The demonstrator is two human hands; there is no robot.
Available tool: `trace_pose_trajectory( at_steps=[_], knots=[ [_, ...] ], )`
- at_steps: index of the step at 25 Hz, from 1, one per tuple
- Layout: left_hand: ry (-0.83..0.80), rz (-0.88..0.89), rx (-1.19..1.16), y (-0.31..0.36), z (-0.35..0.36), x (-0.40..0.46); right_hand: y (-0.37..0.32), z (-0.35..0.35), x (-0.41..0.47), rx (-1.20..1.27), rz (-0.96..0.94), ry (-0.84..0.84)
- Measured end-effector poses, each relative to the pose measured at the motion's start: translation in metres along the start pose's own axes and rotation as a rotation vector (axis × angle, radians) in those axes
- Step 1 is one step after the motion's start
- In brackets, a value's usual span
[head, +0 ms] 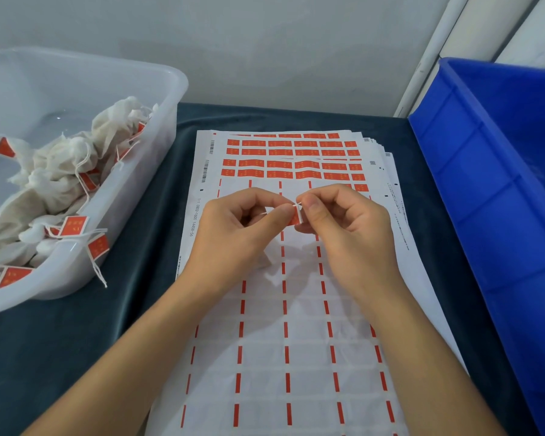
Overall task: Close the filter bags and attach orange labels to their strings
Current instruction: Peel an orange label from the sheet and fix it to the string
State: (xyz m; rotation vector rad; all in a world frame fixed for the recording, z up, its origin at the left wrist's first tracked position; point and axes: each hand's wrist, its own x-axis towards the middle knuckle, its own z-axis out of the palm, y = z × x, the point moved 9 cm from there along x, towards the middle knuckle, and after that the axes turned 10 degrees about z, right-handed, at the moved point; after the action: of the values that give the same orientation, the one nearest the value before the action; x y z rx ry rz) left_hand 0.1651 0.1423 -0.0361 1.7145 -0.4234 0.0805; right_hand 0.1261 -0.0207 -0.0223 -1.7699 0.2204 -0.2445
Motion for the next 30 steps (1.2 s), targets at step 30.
trace_pose_trajectory(
  at_steps=[30],
  knots=[
    [0.037, -0.019, -0.032, -0.001, -0.003, 0.000, 0.001, 0.010, -0.001, 0.056, 0.024, -0.160]
  ],
)
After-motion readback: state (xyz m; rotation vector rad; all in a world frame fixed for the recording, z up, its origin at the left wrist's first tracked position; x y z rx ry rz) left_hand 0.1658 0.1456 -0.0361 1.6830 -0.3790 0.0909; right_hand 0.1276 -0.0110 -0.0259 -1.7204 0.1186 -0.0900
